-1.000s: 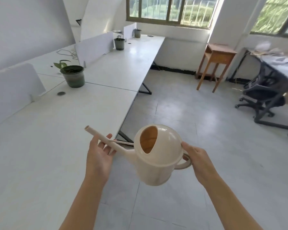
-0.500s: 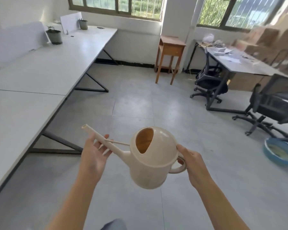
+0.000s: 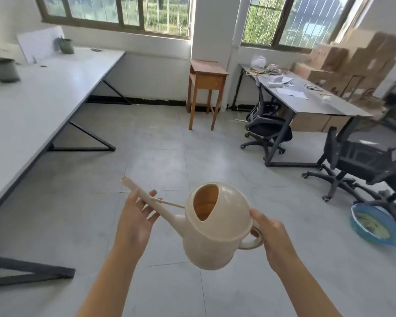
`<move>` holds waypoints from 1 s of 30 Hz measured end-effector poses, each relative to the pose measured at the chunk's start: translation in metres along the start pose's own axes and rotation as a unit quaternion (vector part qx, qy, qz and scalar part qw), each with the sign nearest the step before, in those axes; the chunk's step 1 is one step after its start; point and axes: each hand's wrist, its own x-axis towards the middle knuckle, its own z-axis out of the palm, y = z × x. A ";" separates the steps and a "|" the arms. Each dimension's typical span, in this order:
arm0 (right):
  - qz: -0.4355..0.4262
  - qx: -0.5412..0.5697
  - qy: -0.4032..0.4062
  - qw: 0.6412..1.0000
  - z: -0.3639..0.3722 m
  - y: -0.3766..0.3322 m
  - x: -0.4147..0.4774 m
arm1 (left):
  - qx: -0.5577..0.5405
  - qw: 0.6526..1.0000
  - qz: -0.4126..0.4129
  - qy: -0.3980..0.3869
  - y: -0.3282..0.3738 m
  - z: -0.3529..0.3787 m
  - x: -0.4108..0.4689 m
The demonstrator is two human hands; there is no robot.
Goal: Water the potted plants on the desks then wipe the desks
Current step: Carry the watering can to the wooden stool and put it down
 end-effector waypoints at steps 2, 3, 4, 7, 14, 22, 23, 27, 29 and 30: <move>-0.002 0.008 0.018 1.000 -0.001 -0.011 0.044 | -0.001 1.000 0.000 -0.007 -0.001 0.024 0.042; 0.000 0.012 0.021 1.000 -0.002 -0.016 0.065 | -0.002 1.000 -0.002 -0.003 -0.003 0.035 0.059; 0.004 0.013 0.024 1.000 -0.003 -0.019 0.085 | -0.004 1.000 -0.004 0.003 -0.005 0.045 0.075; 0.009 0.017 0.025 0.999 -0.007 -0.027 0.142 | -0.008 1.000 -0.010 0.008 -0.013 0.073 0.123; -0.001 0.014 0.023 1.000 -0.035 -0.045 0.292 | -0.005 1.000 0.003 0.003 -0.036 0.155 0.245; -0.004 0.034 -0.013 0.999 -0.069 -0.088 0.458 | -0.009 1.000 0.025 0.014 -0.057 0.253 0.371; 0.001 0.036 -0.017 0.999 -0.070 -0.092 0.476 | 0.001 1.000 0.026 0.018 -0.059 0.262 0.385; 0.016 0.020 -0.041 0.999 -0.070 -0.103 0.553 | 0.067 0.997 0.030 0.015 -0.061 0.292 0.450; 0.022 0.021 -0.047 0.998 -0.067 -0.106 0.597 | 0.085 0.996 0.030 0.018 -0.062 0.304 0.488; 0.020 0.028 -0.048 0.998 -0.064 -0.108 0.620 | 0.091 0.995 0.032 0.019 -0.062 0.309 0.507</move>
